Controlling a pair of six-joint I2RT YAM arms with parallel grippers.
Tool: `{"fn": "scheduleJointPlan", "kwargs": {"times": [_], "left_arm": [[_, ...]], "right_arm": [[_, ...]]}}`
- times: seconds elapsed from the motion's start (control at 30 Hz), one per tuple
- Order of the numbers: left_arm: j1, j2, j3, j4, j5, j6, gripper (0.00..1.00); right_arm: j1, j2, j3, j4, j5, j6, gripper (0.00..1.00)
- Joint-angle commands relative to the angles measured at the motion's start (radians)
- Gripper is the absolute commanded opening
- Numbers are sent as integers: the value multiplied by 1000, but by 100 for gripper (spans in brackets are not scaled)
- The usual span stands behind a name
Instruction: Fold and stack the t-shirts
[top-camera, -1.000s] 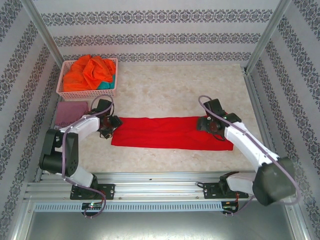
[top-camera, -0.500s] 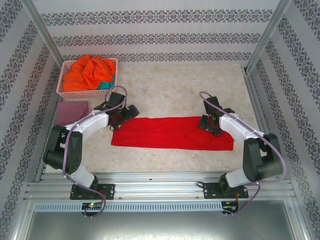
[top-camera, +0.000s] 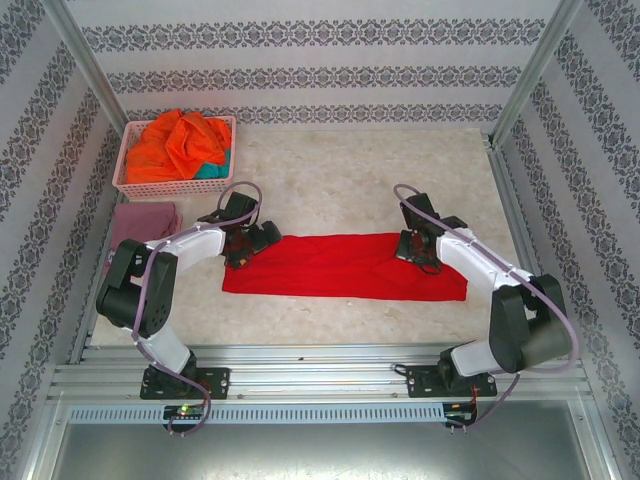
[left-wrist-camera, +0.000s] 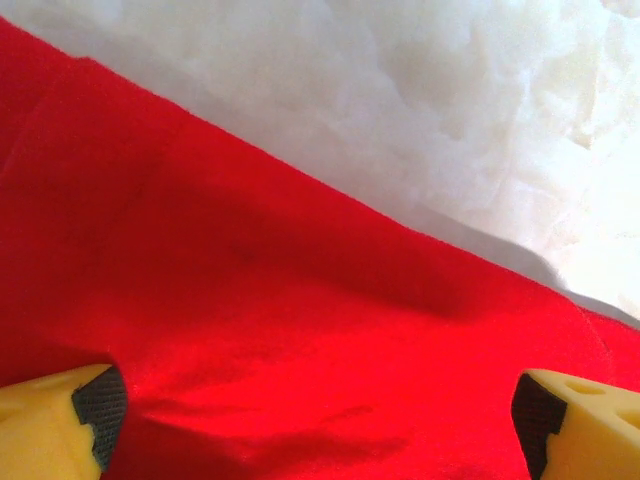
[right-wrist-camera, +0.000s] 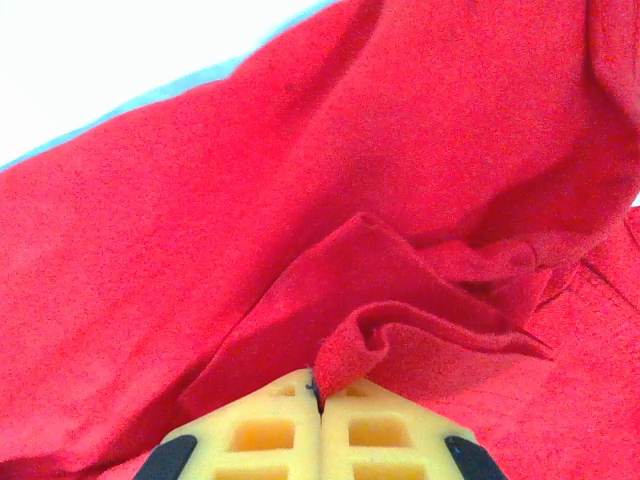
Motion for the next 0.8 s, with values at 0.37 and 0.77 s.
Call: {"fn": "scheduleJointPlan", "kwargs": {"times": [0.37, 0.77], "left_arm": [[-1, -24, -33, -5, -21, 11, 100], [-2, 0, -11, 63, 62, 16, 100]], "right_arm": [[133, 104, 98, 25, -9, -153, 0], [92, 3, 23, 137, 154, -57, 69]]}}
